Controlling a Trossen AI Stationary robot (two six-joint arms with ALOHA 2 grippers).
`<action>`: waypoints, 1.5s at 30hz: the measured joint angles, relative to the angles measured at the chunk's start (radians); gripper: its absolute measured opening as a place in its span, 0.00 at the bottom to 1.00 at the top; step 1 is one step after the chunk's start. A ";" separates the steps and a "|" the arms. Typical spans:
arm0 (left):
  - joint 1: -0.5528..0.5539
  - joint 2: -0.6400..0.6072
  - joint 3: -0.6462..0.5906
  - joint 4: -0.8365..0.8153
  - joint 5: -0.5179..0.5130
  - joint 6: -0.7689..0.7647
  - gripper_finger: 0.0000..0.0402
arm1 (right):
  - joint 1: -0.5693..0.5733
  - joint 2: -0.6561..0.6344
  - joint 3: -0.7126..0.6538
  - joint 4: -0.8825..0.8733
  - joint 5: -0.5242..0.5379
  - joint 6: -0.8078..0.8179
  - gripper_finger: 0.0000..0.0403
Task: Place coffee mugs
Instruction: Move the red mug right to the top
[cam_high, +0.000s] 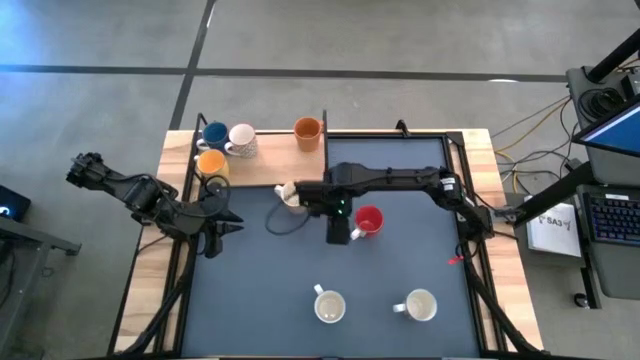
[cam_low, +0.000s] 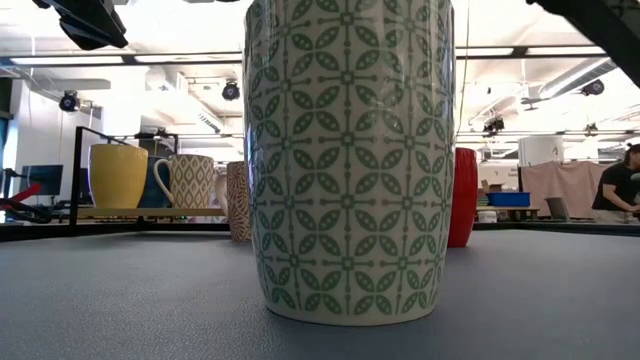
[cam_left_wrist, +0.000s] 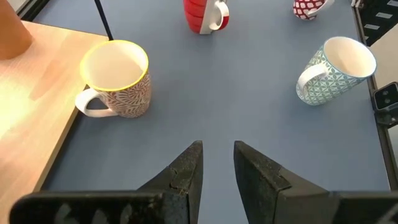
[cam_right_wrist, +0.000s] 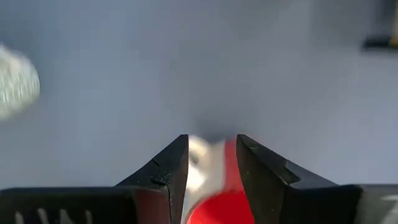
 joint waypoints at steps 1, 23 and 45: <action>0.000 0.000 0.000 0.000 0.000 -0.003 0.18 | 0.012 -0.009 -0.025 -0.013 0.000 0.012 0.31; 0.000 0.002 0.000 0.027 0.000 -0.024 0.18 | 0.111 -0.428 -0.826 0.442 0.063 0.185 0.34; 0.000 0.009 0.000 0.026 -0.001 -0.023 0.18 | 0.016 -0.325 -0.672 0.591 0.061 -0.013 0.04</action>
